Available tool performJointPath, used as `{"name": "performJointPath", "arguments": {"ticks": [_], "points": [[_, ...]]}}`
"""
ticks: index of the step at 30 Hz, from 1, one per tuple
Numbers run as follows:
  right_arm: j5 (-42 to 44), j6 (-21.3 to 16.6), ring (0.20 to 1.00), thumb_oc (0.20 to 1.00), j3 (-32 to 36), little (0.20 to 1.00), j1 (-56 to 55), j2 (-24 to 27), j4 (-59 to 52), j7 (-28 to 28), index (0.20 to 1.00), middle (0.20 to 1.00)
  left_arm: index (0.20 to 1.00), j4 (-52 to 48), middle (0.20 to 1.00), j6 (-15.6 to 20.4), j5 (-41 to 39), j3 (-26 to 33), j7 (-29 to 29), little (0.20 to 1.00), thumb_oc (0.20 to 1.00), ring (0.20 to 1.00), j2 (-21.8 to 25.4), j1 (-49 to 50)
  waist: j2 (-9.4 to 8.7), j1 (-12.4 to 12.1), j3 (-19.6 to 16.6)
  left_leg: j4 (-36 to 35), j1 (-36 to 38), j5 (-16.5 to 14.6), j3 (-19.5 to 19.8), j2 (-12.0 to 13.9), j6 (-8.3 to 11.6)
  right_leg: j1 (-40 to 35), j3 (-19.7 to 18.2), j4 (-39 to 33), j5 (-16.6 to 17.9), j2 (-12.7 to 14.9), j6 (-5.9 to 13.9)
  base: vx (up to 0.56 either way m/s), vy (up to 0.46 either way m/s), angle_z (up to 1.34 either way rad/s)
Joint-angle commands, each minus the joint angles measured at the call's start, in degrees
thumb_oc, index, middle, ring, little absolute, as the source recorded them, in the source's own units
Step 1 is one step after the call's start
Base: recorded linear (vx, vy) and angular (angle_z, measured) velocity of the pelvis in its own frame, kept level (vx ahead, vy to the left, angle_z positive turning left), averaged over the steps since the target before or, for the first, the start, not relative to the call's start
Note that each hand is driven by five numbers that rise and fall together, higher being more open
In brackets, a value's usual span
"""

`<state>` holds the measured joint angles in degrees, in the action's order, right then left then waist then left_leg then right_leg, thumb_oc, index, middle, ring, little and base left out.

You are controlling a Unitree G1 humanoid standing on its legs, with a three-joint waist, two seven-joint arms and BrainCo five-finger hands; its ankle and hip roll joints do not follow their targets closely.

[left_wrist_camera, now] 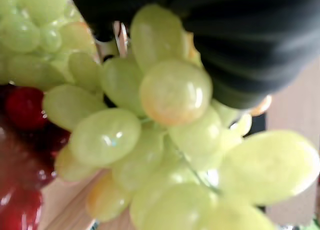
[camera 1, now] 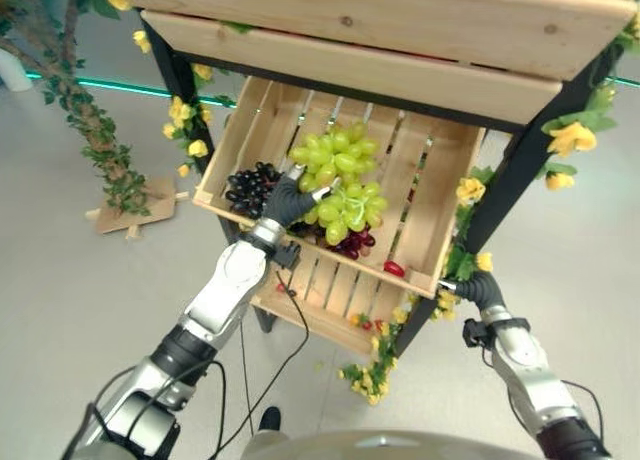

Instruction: Pick up the fruits from the basket on one side to the basket on the other side

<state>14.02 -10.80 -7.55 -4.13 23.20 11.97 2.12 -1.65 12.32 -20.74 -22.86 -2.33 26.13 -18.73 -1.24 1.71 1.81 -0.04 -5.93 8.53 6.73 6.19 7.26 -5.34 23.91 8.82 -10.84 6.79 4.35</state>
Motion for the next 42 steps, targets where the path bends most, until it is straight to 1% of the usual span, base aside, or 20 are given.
{"name": "performJointPath", "arguments": {"ticks": [1, 2, 10, 16, 19, 20, 22, 23, 24, 25, 26, 29, 30, 32, 33, 34, 35, 36, 39, 42], "points": [[-1.35, -1.93, 1.000, 1.000, 0.05, 1.000, 8.50, -0.46, -3.43, -0.30, 1.000, 1.000, 0.200, 3.19, 0.200, 2.39, 3.54, 4.89, -2.11, 0.200, 0.200, 0.200, 1.88, -2.56, -1.70, 0.72, 1.43, 1.99, 3.45, -6.29, -5.34, 0.83, 0.56, -2.87, -4.89, -8.40, 5.96, 1.50, 3.58, 0.05, 0.132, -0.56], [-1.46, -1.80, 1.000, 1.000, 0.01, 1.000, 8.10, -0.65, -4.20, -0.70, 1.000, 1.000, 0.200, 5.28, 0.200, 2.49, 4.04, 5.80, -2.95, 0.200, 0.200, 0.200, 2.12, -2.79, -1.82, 1.21, 1.03, 1.20, 4.69, -6.63, -7.42, 0.74, -0.09, -2.31, -6.85, -8.63, 6.68, 1.79, 4.15, 0.04, 0.099, -0.42], [-1.86, -0.96, 1.000, 1.000, -1.45, 1.000, 6.95, -1.58, -4.07, -2.19, 1.000, 1.000, 0.200, 15.93, 0.200, 2.37, 5.44, 8.27, -7.20, 0.200, 0.200, 0.200, 3.22, -6.77, -1.39, 3.73, -0.23, -0.05, 8.73, -8.75, -14.33, -0.19, -2.32, -0.83, -13.08, -9.61, 8.79, 3.27, 6.03, 0.04, 0.094, -0.51], [-1.61, -0.54, 1.000, 1.000, -3.04, 1.000, 6.64, -1.74, -3.97, -2.93, 1.000, 1.000, 0.200, 24.05, 0.200, 0.93, 6.25, 8.10, -9.66, 0.200, 0.200, 0.200, 4.18, -12.87, -1.21, 5.23, -0.40, -0.07, 9.54, -9.07, -16.21, -0.33, -2.58, -0.47, -14.60, -9.52, 9.07, 3.42, 6.34, 0.01, 0.040, -0.29], [-1.52, -0.40, 1.000, 1.000, -3.99, 1.000, 7.15, -1.69, -4.09, -3.26, 1.000, 1.000, 0.200, 29.24, 0.200, -0.72, 9.28, 7.07, -10.55, 0.200, 0.200, 0.200, 5.54, -17.01, -1.09, 5.98, -0.46, -0.04, 9.84, -9.15, -16.72, -0.23, -2.65, -0.47, -15.06, -9.62, 9.14, 3.37, 6.42, 0.00, 0.007, -0.14], [-1.65, -0.37, 1.000, 1.000, -4.78, 1.000, 7.46, -1.69, -4.25, -3.27, 1.000, 1.000, 0.200, 33.59, 0.200, -2.50, 11.03, 6.62, -11.40, 0.200, 0.200, 0.200, 5.79, -20.02, -0.94, 6.38, -0.45, 0.16, 9.91, -9.25, -16.93, -0.15, -2.69, -0.25, -15.30, -9.46, 9.17, 3.32, 6.44, -0.01, -0.003, -0.07], [-1.81, -0.39, 1.000, 1.000, -4.97, 1.000, 7.63, -1.51, -4.39, -3.31, 1.000, 1.000, 0.200, 34.42, 0.200, -3.03, 12.07, 6.43, -11.87, 0.200, 0.200, 0.200, 5.82, -21.33, -0.89, 6.48, -0.34, 0.39, 9.78, -9.32, -16.94, -0.11, -2.71, -0.08, -15.39, -9.31, 9.12, 3.31, 6.43, -0.02, -0.004, -0.07], [-2.16, -0.40, 1.000, 1.000, -5.32, 1.000, 7.95, -0.99, -5.00, -3.40, 1.000, 1.000, 0.200, 36.84, 0.200, -4.63, 14.13, 5.51, -12.10, 0.200, 0.200, 0.200, 5.98, -23.82, -0.79, 6.70, -0.10, 0.72, 9.59, -9.39, -16.99, -0.08, -2.79, 0.07, -15.56, -9.22, 9.09, 3.26, 6.45, -0.03, -0.005, -0.06], [-2.16, -0.39, 1.000, 1.000, -5.28, 1.000, 7.97, -1.00, -5.01, -3.41, 1.000, 1.000, 0.250, 36.91, 0.250, -4.61, 14.13, 5.47, -12.10, 0.250, 0.250, 0.250, 5.96, -23.92, -0.80, 6.68, -0.06, 0.75, 9.59, -9.40, -16.99, -0.08, -2.79, 0.07, -15.56, -9.21, 9.09, 3.26, 6.45, -0.04, -0.009, -0.06], [-2.24, -0.35, 1.000, 1.000, -5.29, 1.000, 7.88, -0.93, -5.43, -3.55, 1.000, 1.000, 0.504, 37.16, 0.504, -4.93, 14.23, 5.46, -12.17, 0.504, 0.504, 0.504, 5.70, -24.18, -0.75, 6.64, 0.06, 0.87, 9.54, -9.41, -17.00, -0.04, -2.83, 0.06, -15.49, -9.23, 9.09, 3.29, 6.46, -0.02, -0.011, -0.05], [-2.33, -0.29, 1.000, 1.000, -5.30, 1.000, 7.75, -0.90, -5.73, -3.64, 1.000, 1.000, 1.000, 38.18, 1.000, -5.81, 14.72, 5.45, -12.43, 1.000, 1.000, 1.000, 5.30, -24.64, -0.71, 6.58, 0.14, 0.96, 9.51, -9.46, -17.00, -0.04, -2.87, -0.05, -15.27, -9.29, 9.08, 3.29, 6.49, -0.03, -0.018, -0.04], [-2.54, -0.20, 1.000, 1.000, -5.08, 1.000, 7.53, -0.45, -6.29, -3.85, 1.000, 1.000, 1.000, 40.35, 1.000, -7.61, 18.54, 4.43, -12.44, 1.000, 1.000, 1.000, 5.52, -26.51, -0.65, 6.51, 0.42, 1.11, 9.32, -9.47, -16.74, 0.02, -2.91, -0.09, -14.92, -9.33, 9.09, 3.21, 6.58, -0.02, -0.014, -0.02], [-2.97, -0.33, 1.000, 1.000, -4.85, 1.000, 6.93, -0.15, -6.68, -4.06, 1.000, 1.000, 1.000, 41.97, 1.000, -9.09, 22.78, 3.41, -12.21, 1.000, 1.000, 1.000, 5.67, -27.61, -0.70, 6.40, 0.58, 1.19, 9.19, -9.49, -16.57, 0.01, -2.94, -0.17, -14.68, -9.26, 8.99, 3.23, 6.62, 0.00, 0.000, 0.00], [-3.17, -0.34, 1.000, 1.000, -4.51, 1.000, 6.59, -0.05, -7.05, -4.09, 1.000, 1.000, 1.000, 42.20, 1.000, -9.70, 24.74, 3.00, -12.31, 1.000, 1.000, 1.000, 5.87, -28.22, -0.77, 6.38, 0.67, 1.25, 9.16, -9.51, -16.43, 0.03, -2.94, -0.30, -14.46, -9.31, 8.97, 3.24, 6.63, 0.00, 0.000, 0.00], [-3.21, -0.48, 1.000, 1.000, -4.16, 1.000, 6.18, 0.14, -7.34, -4.24, 1.000, 1.000, 1.000, 42.60, 1.000, -10.36, 27.78, 2.18, -12.01, 1.000, 1.000, 1.000, 6.33, -29.05, -0.83, 6.35, 0.74, 1.28, 9.07, -9.49, -16.26, 0.05, -2.94, -0.40, -14.19, -9.32, 8.91, 3.22, 6.64, -0.03, -0.029, 0.05], [-3.41, -0.82, 1.000, 1.000, -3.34, 1.000, 5.35, 0.36, -7.77, -4.49, 1.000, 1.000, 1.000, 41.88, 1.000, -11.64, 34.14, 0.90, -11.44, 1.000, 1.000, 1.000, 7.55, -30.08, -0.99, 6.10, 0.89, 1.21, 8.93, -9.54, -15.94, 0.02, -2.92, -0.63, -13.75, -9.44, 8.80, 3.21, 6.66, -0.02, -0.021, 0.05], [-3.42, -0.81, 1.000, 1.000, -3.30, 1.000, 5.32, 0.34, -7.79, -4.50, 1.000, 1.000, 1.000, 41.82, 1.000, -11.69, 34.21, 0.90, -11.42, 1.000, 1.000, 1.000, 7.53, -30.06, -1.01, 6.11, 0.90, 1.22, 8.93, -9.54, -15.90, 0.01, -2.92, -0.66, -13.70, -9.45, 8.80, 3.22, 6.66, -0.02, -0.026, 0.07], [-3.49, -1.11, 1.000, 1.000, -3.04, 1.000, 4.88, 0.39, -7.67, -4.51, 1.000, 1.000, 1.000, 42.06, 1.000, -12.42, 38.14, 0.55, -11.56, 1.000, 1.000, 1.000, 7.75, -30.42, -1.21, 5.93, 0.98, 1.29, 8.80, -9.58, -15.77, 0.00, -2.91, -0.77, -13.43, -9.48, 8.78, 3.25, 6.67, -0.01, -0.012, 0.05], [-3.62, -1.53, 1.000, 1.000, -2.50, 1.000, 4.09, 0.60, -7.59, -4.59, 1.000, 1.000, 1.000, 41.65, 1.000, -13.20, 42.36, 0.10, -11.24, 1.000, 1.000, 1.000, 7.90, -30.21, -1.53, 5.64, 1.17, 1.32, 8.70, -9.64, -15.53, 0.02, -2.91, -0.90, -13.00, -9.58, 8.75, 3.17, 6.67, -0.01, -0.012, 0.03], [-3.58, -1.55, 1.000, 1.000, -2.25, 1.000, 3.79, 0.45, -7.82, -4.61, 1.000, 1.000, 1.000, 41.23, 1.000, -13.55, 43.49, 0.37, -10.89, 1.000, 1.000, 1.000, 7.99, -29.83, -1.68, 5.49, 1.18, 1.37, 8.54, -9.64, -15.31, 0.02, -2.91, -0.99, -12.92, -9.65, 8.72, 3.18, 6.59, -0.01, -0.010, 0.06]]}}
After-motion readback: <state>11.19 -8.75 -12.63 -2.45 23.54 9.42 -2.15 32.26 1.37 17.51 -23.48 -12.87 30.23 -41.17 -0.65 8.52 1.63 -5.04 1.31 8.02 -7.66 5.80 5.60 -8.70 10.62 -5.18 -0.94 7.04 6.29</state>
